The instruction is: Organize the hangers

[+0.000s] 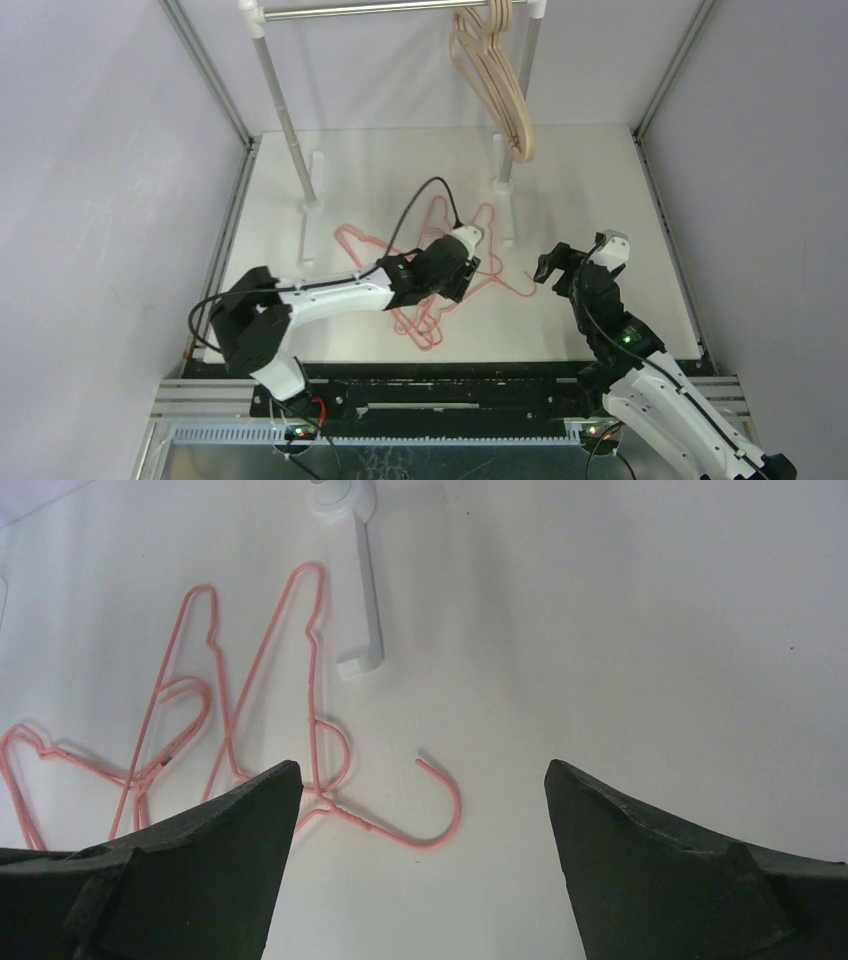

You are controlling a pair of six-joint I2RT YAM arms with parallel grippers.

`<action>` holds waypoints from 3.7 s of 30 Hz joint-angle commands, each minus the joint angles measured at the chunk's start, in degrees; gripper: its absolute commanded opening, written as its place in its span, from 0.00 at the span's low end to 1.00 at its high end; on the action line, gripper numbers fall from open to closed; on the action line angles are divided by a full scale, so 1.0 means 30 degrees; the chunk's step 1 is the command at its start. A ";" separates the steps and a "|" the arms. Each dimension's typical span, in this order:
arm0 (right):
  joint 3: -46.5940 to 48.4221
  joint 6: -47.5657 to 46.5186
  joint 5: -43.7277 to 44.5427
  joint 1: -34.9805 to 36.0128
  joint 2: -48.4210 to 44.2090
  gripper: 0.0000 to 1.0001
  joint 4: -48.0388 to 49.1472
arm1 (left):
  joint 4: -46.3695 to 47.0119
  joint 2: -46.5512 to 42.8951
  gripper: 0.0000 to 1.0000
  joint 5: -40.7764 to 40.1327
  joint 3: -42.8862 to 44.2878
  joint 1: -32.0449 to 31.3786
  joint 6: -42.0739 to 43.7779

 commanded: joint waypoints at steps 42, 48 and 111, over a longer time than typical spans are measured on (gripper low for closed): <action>0.0174 0.0116 0.0792 -0.0256 -0.0818 1.00 -0.0303 | -0.0307 0.8177 0.00 0.1422 0.3704 -0.0846 0.3623; 0.0185 0.0082 0.0791 -0.0298 -0.0940 1.00 -0.0398 | -0.0764 0.7505 0.00 0.1425 0.3194 -0.0658 0.3187; 0.0168 -0.0308 0.0183 -0.0699 0.0436 1.00 0.0833 | 0.9676 -0.0409 0.00 0.9652 1.0649 1.2294 -0.9251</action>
